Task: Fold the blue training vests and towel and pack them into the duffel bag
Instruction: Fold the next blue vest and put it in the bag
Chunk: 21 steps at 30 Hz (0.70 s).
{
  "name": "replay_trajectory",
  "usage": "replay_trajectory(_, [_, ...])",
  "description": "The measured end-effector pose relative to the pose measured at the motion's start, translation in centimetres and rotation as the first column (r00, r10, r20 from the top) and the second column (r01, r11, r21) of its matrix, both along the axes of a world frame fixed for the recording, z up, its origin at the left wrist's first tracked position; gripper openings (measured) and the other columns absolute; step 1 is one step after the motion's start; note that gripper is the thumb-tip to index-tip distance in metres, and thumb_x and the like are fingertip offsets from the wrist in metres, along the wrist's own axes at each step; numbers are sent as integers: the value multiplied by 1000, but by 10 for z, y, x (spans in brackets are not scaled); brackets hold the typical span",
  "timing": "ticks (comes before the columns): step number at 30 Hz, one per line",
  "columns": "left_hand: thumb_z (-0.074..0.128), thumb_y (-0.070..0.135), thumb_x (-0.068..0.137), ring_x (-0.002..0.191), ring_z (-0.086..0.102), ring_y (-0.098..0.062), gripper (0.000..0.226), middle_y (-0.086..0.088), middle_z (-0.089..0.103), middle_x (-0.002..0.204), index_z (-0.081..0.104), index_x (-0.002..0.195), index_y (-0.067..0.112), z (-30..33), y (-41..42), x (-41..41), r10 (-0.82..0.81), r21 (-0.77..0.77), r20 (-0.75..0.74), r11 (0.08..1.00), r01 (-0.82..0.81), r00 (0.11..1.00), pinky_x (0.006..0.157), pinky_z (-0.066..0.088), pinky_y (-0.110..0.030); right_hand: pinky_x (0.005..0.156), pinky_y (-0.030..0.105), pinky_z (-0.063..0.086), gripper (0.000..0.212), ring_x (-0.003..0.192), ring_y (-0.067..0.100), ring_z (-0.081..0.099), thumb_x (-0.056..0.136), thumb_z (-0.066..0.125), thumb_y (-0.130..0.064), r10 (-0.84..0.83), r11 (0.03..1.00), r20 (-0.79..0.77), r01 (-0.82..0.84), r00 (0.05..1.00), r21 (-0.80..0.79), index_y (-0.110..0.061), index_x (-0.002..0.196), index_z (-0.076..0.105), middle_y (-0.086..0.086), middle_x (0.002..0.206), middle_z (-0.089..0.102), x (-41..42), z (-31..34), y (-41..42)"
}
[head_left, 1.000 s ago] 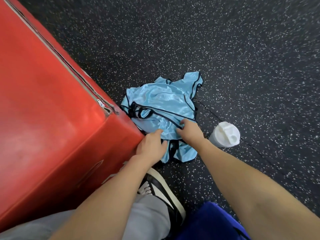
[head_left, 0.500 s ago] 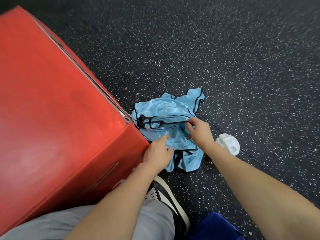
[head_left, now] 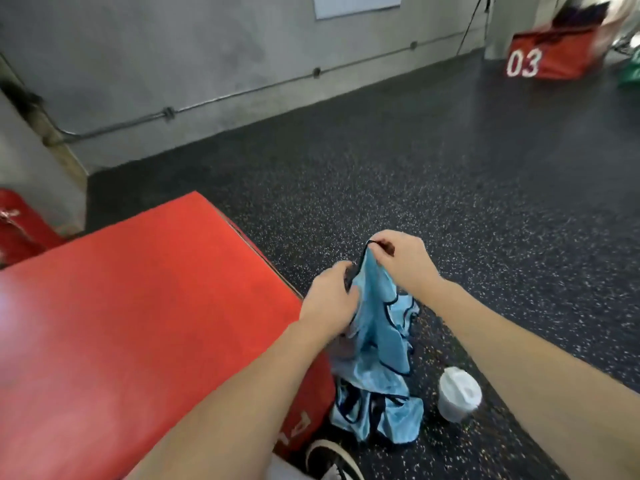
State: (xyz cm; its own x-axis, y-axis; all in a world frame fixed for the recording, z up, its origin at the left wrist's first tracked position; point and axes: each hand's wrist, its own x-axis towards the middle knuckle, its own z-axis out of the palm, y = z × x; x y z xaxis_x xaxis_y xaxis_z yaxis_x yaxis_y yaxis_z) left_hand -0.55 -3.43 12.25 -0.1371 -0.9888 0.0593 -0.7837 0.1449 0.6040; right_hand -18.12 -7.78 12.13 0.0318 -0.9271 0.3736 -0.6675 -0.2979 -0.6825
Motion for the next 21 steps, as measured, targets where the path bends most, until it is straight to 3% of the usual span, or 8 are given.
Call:
replay_trajectory(3, [59,28,92,111,62,-25,52,-3,61,133,47,144,26,58,0,9,25,-103,-22,994,-27,999,100,49,-43,88,26,48,12,88,13,63,95,65,-12,9,993,-26,-12,1000,-116,-13,101,75,-2,95,73,8,64,6])
replay_trajectory(5, [62,32,91,108,63,-24,53,-2,61,132,49,142,28,98,0,15,38,-175,-57,983,-48,998,98,50,-42,90,23,46,13,92,13,63,95,65,-12,13,984,-42,-20,999,-179,-12,103,75,-1,100,73,15,105,12])
replay_trajectory(9, [67,31,91,103,59,-11,49,5,64,120,55,138,27,176,6,23,17,-308,-173,949,-71,985,90,43,-23,86,14,41,14,91,7,60,95,66,-14,46,951,-36,-54,998,-305,-14,105,75,-2,103,73,29,182,27])
replay_trajectory(11, [68,26,91,93,63,-8,43,8,66,115,60,133,27,212,10,28,-22,-352,-221,934,-59,975,82,47,-20,84,11,40,13,90,6,60,94,66,-14,64,925,-45,-76,997,-373,-15,104,75,-4,101,73,37,220,35])
replay_trajectory(13, [68,19,92,72,70,-12,37,4,70,108,63,128,24,246,16,35,-75,-333,-292,943,-28,954,68,55,-23,81,6,38,13,87,5,58,95,66,-15,78,892,-47,-91,996,-442,-14,104,75,-8,98,71,45,257,44])
replay_trajectory(16, [68,20,93,54,64,-13,23,0,73,84,68,115,17,285,27,50,-113,-289,-359,957,5,926,50,46,-22,78,8,37,14,87,6,58,96,65,-16,87,843,-65,-108,994,-527,-13,105,75,-8,96,70,58,308,57])
replay_trajectory(19, [72,24,91,42,42,-11,22,3,56,60,70,103,6,317,45,69,-130,-230,-466,973,22,875,41,30,-20,79,4,38,14,87,7,61,97,64,-17,96,787,-110,-143,989,-600,-13,104,75,-6,98,73,73,350,64])
replay_trajectory(21, [73,25,90,43,27,-11,22,1,46,61,70,100,4,336,56,85,-145,-193,-525,980,49,839,41,21,-22,83,12,42,16,90,9,64,98,62,-18,109,756,-134,-170,985,-632,-13,106,75,-4,100,74,84,373,68])
